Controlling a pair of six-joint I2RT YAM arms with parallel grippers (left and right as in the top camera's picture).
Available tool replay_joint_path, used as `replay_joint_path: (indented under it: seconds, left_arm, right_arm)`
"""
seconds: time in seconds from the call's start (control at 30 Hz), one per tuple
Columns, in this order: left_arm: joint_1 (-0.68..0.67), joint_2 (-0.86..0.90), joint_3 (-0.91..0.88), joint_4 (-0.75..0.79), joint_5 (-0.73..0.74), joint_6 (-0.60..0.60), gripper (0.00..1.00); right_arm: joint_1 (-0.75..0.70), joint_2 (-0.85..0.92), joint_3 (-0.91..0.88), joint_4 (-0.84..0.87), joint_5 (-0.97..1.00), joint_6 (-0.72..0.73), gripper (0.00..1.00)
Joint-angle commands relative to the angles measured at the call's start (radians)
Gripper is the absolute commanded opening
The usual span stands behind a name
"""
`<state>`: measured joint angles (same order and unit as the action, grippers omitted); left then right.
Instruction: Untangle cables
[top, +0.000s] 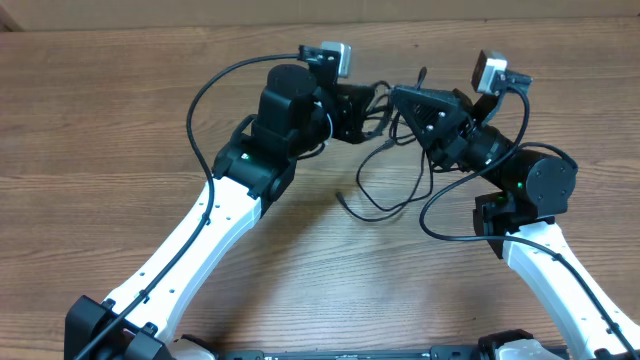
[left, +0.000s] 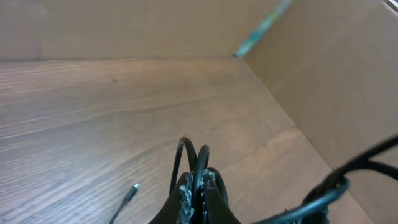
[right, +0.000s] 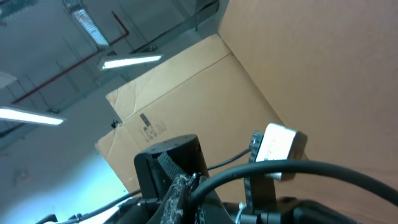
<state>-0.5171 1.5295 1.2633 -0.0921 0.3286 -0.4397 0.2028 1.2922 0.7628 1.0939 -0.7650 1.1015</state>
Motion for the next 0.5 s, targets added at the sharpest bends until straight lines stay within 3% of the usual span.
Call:
replay_joint_path:
  seconds: [0.0,0.33,0.47]
  left_arm:
    - [-0.013,-0.013,0.011,-0.005,0.121,0.06,0.04]
    - [-0.103,-0.013,0.011,-0.015,0.246,0.206,0.04]
    - [-0.119,-0.013,0.01,-0.077,0.211,0.264,0.04]
  right_arm:
    - [-0.004,0.0,0.014,0.018,0.031,0.028,0.04]
    - [-0.004,0.0,0.014,-0.017,0.089,0.01,0.04]
    - [-0.004,0.0,0.014,-0.008,0.111,0.01,0.03]
